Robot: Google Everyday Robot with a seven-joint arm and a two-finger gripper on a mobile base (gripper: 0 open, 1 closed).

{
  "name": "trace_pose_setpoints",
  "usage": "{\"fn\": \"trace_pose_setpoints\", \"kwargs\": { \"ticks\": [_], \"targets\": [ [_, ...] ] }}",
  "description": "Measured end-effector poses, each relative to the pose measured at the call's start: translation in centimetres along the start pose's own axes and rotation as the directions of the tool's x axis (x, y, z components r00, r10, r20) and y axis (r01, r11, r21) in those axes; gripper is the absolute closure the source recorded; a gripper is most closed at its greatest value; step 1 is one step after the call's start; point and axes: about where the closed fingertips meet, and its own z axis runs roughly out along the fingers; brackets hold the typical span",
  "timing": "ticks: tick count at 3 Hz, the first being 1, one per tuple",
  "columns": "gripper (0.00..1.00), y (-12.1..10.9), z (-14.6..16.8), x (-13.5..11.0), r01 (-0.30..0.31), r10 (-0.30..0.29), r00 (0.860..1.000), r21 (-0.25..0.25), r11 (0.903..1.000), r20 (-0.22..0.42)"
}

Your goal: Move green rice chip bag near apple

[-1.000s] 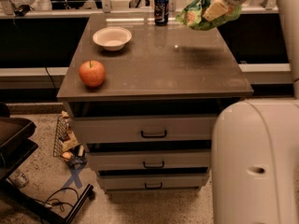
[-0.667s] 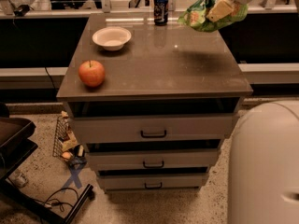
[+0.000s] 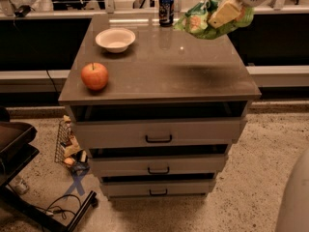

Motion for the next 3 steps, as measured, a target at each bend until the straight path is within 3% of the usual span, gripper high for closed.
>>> {"fn": "trace_pose_setpoints", "kwargs": {
  "ticks": [1, 2, 3],
  "targets": [
    [1.00, 0.6, 1.3, 0.0, -0.010, 0.010, 1.000, -0.010, 0.9999, -0.009],
    [1.00, 2.8, 4.7, -0.3, -0.043, 0.043, 0.999, -0.024, 0.9988, -0.017],
    [1.00, 5.5, 8.4, -0.2, -0.112, 0.112, 0.994, -0.015, 0.9935, -0.006]
  ]
}}
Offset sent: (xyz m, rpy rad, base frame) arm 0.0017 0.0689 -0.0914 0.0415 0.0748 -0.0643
